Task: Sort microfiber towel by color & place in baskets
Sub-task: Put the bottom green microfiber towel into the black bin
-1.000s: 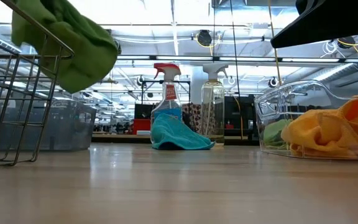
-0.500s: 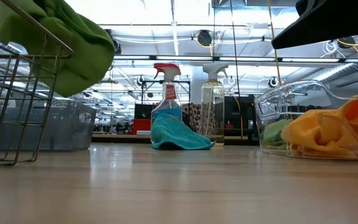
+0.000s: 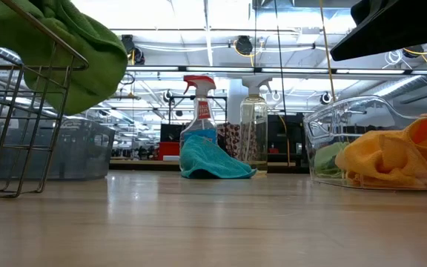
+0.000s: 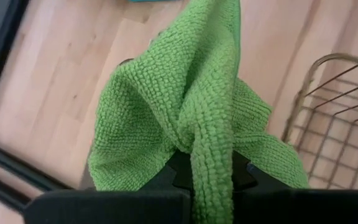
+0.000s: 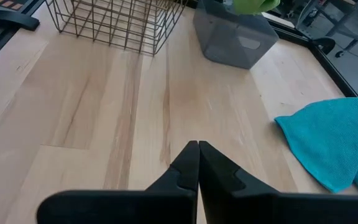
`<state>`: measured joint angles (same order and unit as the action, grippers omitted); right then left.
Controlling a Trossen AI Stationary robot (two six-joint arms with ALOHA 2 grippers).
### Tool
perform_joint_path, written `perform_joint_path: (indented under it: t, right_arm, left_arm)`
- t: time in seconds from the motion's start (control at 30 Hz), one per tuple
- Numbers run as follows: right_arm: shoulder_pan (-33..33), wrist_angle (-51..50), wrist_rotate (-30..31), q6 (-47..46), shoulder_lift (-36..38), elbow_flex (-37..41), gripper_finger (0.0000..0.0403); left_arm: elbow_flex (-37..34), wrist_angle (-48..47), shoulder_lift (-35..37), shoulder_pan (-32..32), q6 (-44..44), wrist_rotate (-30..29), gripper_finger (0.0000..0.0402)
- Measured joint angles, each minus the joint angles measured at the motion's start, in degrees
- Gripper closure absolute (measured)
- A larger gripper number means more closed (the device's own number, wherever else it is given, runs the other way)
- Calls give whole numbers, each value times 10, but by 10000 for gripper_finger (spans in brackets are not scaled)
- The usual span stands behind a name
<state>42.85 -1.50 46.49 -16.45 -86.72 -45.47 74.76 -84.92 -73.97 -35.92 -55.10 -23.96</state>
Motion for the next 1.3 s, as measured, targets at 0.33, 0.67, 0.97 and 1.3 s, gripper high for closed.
perform_joint_path:
  t: [0.33, 0.67, 0.97, 1.3]
  right_arm:
    - [-2, 0, 3, 24, 0, 0, 403]
    - [-15, 0, 2, 37, 0, 0, 403]
    - [-23, 0, 1, 53, 0, 0, 403]
    - [-46, 0, 0, 84, 0, 0, 403]
  left_arm:
    - [-39, -10, 0, 2, 44, -3, 370]
    - [-75, 1, 0, 39, 139, -3, 370]
    - [-89, 7, 0, 44, 199, 25, 370]
    - [-89, -2, 0, 44, 199, 23, 366]
